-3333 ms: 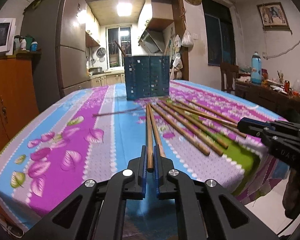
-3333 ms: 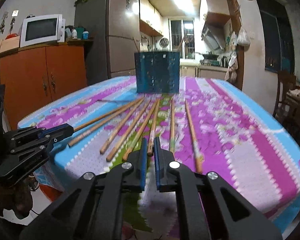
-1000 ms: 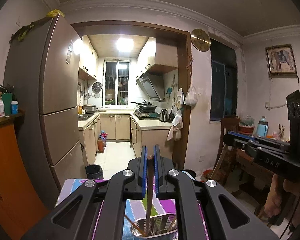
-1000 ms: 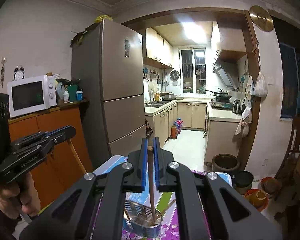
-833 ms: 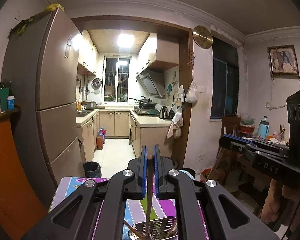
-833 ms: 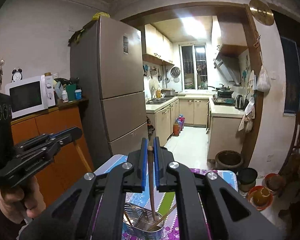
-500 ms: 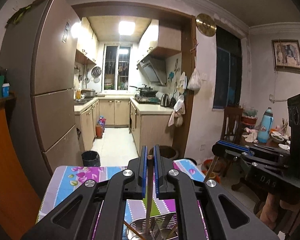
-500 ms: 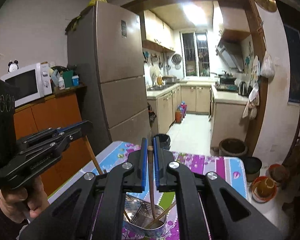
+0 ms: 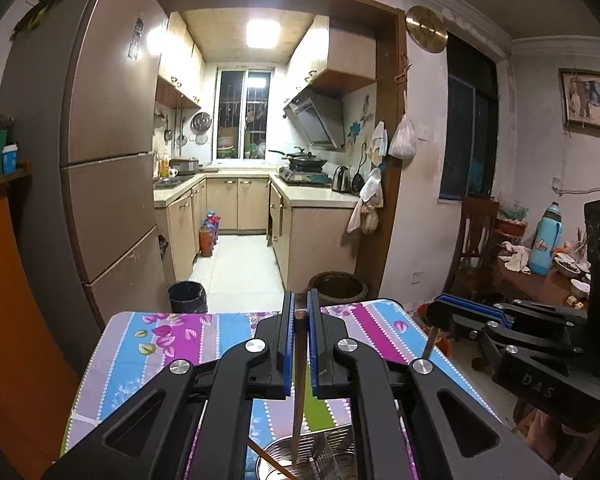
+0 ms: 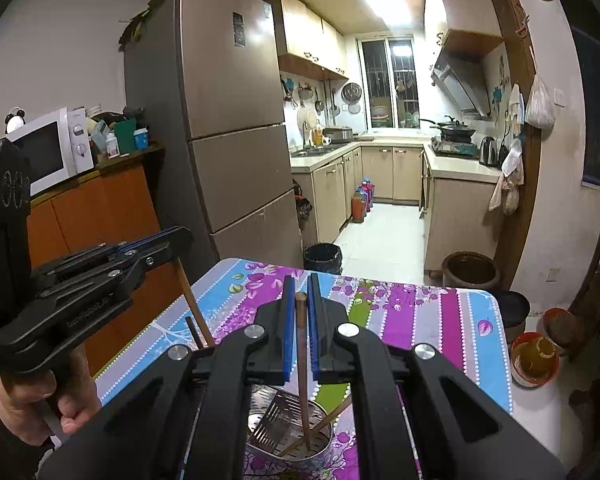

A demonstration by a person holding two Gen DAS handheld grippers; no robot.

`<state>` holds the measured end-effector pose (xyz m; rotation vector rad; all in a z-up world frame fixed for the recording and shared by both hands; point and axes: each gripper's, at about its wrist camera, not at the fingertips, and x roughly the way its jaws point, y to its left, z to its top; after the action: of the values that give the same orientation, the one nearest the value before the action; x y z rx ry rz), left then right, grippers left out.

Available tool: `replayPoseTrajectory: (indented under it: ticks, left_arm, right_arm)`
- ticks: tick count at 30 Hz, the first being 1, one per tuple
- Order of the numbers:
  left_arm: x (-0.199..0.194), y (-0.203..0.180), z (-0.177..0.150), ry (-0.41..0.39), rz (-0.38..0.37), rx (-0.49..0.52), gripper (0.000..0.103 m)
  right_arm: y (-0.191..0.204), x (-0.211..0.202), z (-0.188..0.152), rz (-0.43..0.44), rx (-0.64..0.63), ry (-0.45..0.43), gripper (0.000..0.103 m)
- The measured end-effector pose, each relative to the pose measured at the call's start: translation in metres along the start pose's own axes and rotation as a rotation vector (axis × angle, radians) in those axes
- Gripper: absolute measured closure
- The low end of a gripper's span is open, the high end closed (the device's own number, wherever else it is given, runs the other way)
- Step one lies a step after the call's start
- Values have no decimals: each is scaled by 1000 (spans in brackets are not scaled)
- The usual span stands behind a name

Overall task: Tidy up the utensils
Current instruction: 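Open the right tool over the holder while the left tool opens, dropping both chopsticks, then move the right tool back toward the remaining chopsticks while the left tool follows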

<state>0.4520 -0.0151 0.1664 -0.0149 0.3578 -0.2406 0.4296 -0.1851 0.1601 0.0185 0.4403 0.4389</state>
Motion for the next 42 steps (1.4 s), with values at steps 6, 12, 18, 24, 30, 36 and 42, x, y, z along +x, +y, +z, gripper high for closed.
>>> replayPoseTrajectory:
  ticks: [6, 12, 18, 24, 30, 36, 42]
  left_arm:
    - [10, 4, -4, 22, 13, -5, 95]
    - [11, 10, -3, 13, 20, -33, 75]
    - [3, 12, 0, -5, 34, -41, 64]
    - [-15, 15, 0, -20, 37, -45, 57]
    - [-57, 15, -5, -64, 32, -51, 53]
    - [-103, 11, -19, -108, 35, -33, 46]
    - [-139, 5, -40, -131, 35, -5, 46]
  right_arm:
    - [-10, 11, -4, -15, 14, 16, 97]
    - [-16, 4, -2, -51, 17, -36, 51]
    - [-23, -8, -2, -70, 11, -77, 46]
    - [-23, -27, -7, -75, 6, -101, 41]
    - [-12, -59, -16, -62, 5, -138, 36]
    - [9, -99, -29, -54, -18, -191, 27]
    - [30, -132, -47, -44, -43, -223, 21]
